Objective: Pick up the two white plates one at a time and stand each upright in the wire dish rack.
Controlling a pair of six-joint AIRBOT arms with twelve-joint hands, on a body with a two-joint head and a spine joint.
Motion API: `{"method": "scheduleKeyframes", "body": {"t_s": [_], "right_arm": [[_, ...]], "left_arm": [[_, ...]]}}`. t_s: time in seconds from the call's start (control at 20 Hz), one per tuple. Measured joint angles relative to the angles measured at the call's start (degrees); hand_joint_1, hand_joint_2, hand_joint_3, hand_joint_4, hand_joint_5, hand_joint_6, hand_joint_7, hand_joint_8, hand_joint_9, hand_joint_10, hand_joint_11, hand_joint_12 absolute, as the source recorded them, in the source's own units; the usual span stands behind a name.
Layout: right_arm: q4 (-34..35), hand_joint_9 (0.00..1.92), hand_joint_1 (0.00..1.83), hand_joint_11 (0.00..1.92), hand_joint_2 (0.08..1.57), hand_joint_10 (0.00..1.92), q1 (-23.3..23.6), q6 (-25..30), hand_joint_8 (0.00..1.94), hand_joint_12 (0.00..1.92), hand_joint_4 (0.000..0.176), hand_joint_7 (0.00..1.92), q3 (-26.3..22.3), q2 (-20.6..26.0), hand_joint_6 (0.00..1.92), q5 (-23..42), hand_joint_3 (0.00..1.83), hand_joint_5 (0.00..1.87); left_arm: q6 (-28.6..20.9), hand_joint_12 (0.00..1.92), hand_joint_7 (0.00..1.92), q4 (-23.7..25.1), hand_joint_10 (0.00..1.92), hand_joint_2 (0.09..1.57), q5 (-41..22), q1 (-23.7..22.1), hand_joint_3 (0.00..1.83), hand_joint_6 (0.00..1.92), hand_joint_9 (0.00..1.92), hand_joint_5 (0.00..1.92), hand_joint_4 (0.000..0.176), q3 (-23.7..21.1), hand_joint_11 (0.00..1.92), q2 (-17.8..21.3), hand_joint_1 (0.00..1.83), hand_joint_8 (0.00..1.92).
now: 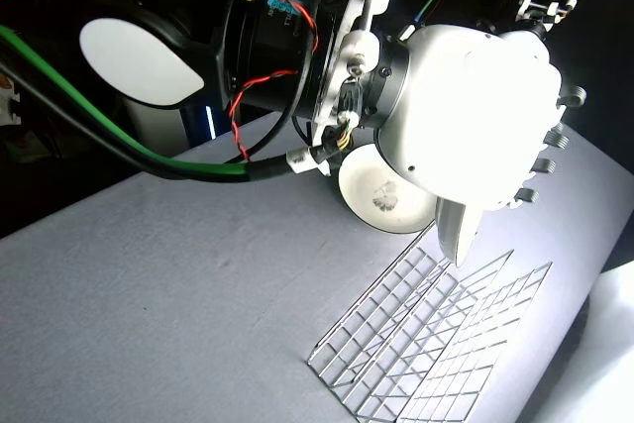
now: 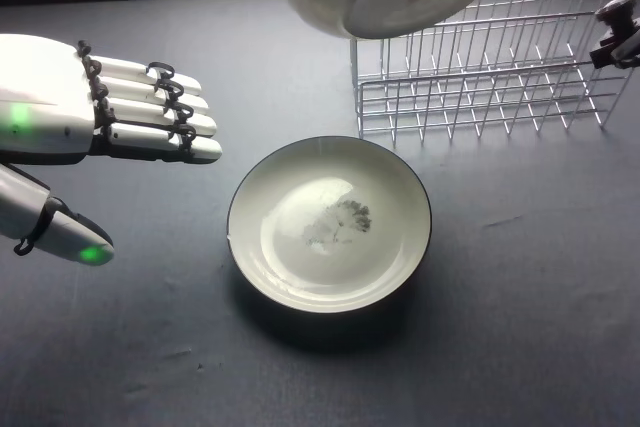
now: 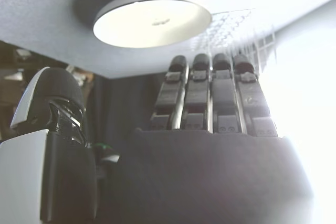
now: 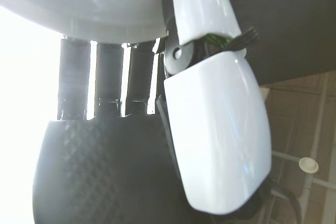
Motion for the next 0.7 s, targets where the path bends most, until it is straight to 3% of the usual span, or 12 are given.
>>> {"method": "scheduleKeyframes", "body": {"t_s": [0.25,0.55,0.6,0.7], "right_arm": [[0.02,1.04,1.38,0.97,1.09,1.05,0.37,-0.11,0.85,1.12,0.0,1.04,1.64,0.46,1.05,0.02,0.0,0.88],[0.02,1.09,1.39,1.0,1.07,0.98,0.37,-0.74,0.72,1.08,0.0,1.1,3.34,1.62,1.03,-0.09,0.0,0.9],[0.02,1.08,1.38,1.0,1.09,1.01,0.31,-0.83,0.78,1.07,0.0,1.06,3.48,1.84,1.09,-0.07,0.0,0.85],[0.02,1.04,1.38,0.96,1.08,1.05,-0.13,-0.92,0.8,1.13,0.0,1.06,3.87,1.95,1.01,-0.02,0.0,0.92]], "left_arm": [[0.04,0.0,0.0,0.02,0.0,1.19,1.38,0.76,0.0,0.01,0.0,0.02,0.0,-0.92,0.0,-0.24,0.0,0.0],[-0.02,0.0,0.0,0.44,0.0,1.2,3.34,1.09,0.0,0.0,0.0,0.02,0.0,-4.26,0.0,-1.09,0.0,0.0],[-0.04,0.0,0.0,0.44,0.0,1.2,3.89,1.44,0.0,0.0,0.0,0.02,0.0,-4.66,0.0,-1.09,0.0,0.0],[-0.04,0.0,0.0,1.38,0.0,1.19,5.64,1.97,0.0,0.0,0.0,0.01,0.0,-5.29,0.0,-1.36,0.0,0.0]]}}
